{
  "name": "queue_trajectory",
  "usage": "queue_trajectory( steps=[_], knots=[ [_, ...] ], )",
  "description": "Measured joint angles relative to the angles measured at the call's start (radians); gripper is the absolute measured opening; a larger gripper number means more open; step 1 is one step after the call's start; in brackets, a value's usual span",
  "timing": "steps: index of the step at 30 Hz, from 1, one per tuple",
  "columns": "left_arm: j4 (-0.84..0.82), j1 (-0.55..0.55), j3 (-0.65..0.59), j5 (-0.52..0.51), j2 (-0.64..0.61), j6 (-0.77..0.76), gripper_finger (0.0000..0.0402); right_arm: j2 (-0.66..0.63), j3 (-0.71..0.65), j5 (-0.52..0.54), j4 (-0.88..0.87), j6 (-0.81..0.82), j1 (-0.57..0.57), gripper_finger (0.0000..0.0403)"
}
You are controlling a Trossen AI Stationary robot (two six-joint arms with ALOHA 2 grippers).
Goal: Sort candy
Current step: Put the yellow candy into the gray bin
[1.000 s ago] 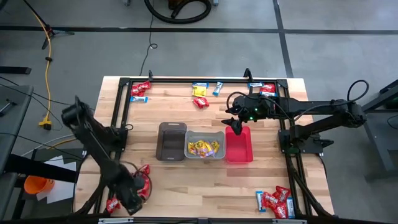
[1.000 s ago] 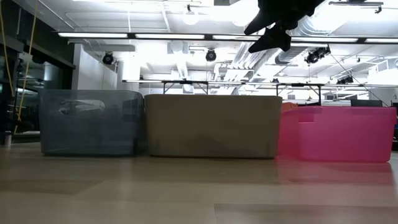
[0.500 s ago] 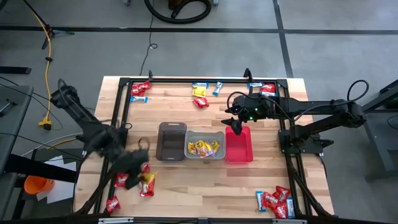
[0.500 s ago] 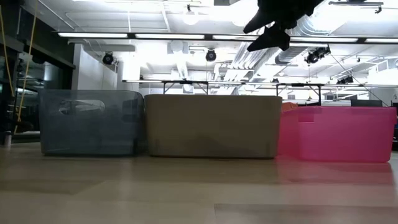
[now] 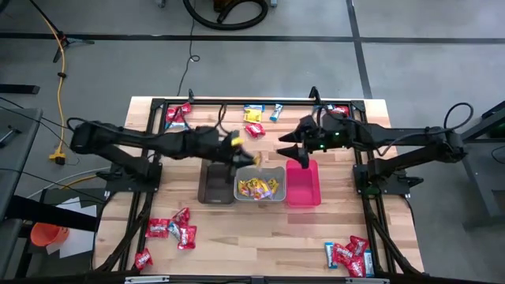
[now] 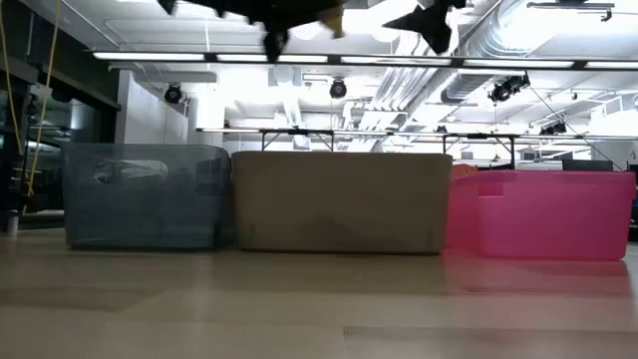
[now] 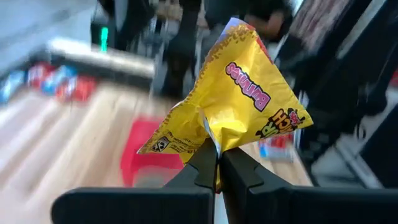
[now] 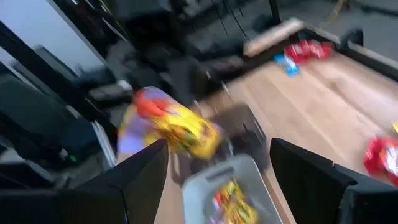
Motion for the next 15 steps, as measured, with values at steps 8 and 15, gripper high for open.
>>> queue_trajectory(
  steps=[8, 15],
  knots=[
    [0.22, 0.029, 0.0, 0.035, 0.085, -0.003, 0.0, -0.076, 0.0, 0.006, 0.064, -0.011, 0.001, 0.0277],
    [0.218, 0.027, 0.0, 0.033, 0.089, 0.007, 0.0, -0.079, 0.0, 0.007, 0.063, -0.04, 0.001, 0.0277]
  ],
)
